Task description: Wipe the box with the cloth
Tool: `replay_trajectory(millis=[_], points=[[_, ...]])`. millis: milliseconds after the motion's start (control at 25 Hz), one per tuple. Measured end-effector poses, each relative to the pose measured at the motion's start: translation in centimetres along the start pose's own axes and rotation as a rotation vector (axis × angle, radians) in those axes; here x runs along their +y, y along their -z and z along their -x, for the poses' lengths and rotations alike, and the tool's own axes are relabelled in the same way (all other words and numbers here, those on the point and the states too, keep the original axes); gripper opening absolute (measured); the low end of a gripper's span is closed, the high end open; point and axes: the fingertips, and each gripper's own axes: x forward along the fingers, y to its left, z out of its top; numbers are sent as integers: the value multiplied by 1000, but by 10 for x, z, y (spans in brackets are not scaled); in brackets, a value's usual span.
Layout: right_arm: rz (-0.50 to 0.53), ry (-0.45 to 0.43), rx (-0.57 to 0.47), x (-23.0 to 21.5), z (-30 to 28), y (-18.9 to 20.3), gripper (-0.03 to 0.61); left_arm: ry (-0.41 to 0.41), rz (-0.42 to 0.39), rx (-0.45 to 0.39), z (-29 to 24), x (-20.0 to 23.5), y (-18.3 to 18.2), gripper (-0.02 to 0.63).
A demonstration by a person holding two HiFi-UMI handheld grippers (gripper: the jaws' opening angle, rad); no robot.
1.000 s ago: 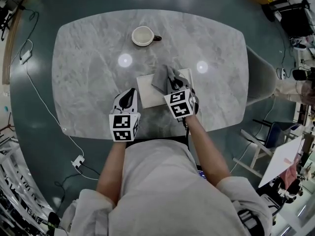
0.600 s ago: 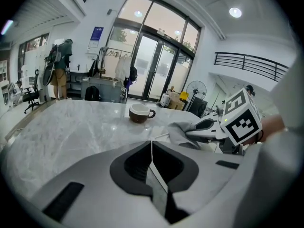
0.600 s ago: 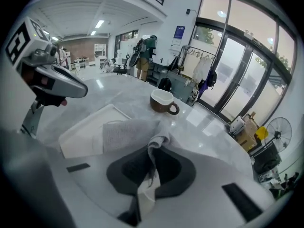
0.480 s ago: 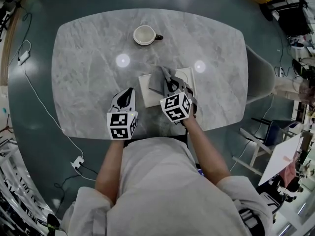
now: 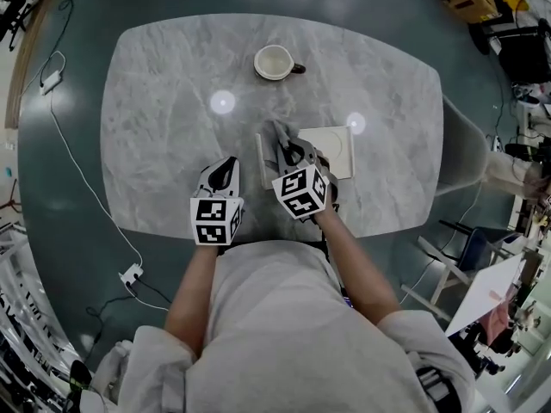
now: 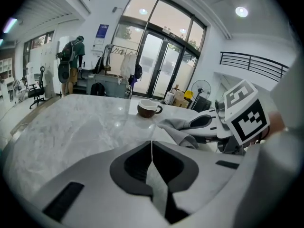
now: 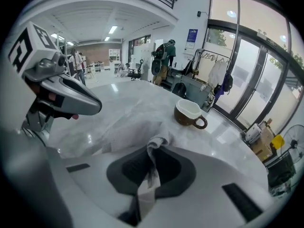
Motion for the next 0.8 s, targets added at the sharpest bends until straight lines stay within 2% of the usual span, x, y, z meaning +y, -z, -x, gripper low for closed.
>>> replay_trajectory(millis=[160,360,800], points=[[8,-23,-10,13,-4,-12,34,-10,9,10,2,8,3,29],[-53,-96,-38,28,-3,-22,34,-4,8,13,0,9,3,29],[-38,-100,-44,30,-4,-22,34,8,8,19,-2,0,6,29]])
